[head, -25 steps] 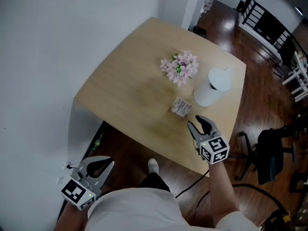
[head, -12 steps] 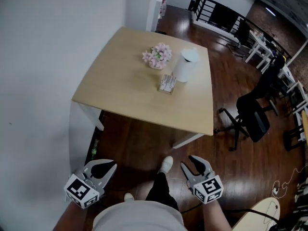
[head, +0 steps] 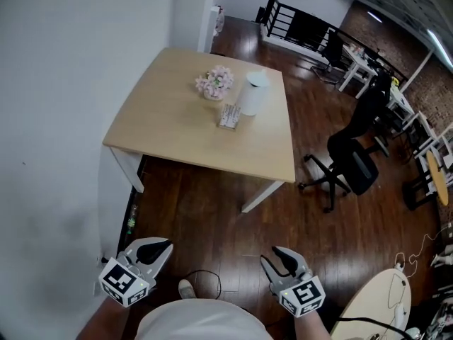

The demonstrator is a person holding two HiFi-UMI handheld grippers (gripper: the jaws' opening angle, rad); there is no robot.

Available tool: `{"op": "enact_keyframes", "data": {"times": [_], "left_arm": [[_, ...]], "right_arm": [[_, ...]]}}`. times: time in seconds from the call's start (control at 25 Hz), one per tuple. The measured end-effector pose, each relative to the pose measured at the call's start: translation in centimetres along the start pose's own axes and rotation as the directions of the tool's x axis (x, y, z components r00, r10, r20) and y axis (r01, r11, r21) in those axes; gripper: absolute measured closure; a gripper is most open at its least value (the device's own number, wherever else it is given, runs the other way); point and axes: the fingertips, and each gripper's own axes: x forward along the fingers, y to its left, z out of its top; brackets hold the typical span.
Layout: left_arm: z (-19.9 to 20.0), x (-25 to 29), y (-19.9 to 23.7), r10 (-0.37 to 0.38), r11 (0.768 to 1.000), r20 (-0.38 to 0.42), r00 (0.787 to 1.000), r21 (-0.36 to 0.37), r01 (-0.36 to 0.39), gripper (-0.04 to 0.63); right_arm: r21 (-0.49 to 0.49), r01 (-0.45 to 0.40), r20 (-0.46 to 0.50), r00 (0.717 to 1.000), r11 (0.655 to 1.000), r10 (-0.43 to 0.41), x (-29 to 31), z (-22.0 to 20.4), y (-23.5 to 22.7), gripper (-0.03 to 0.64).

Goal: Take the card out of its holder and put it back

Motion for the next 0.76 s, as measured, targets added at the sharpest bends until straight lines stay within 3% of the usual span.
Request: {"op": "enact_keyframes", "data": {"times": [0.76], "left_arm": [[-0.4,0.9,-14.6,-0.063,0.997,0.003,0.998,0.040,0.063,0.584]], "right_arm": [[0.002,0.007,0.031,1.000,1.000,-0.007,-13.2,-5.4,2.3,0.476]]}}
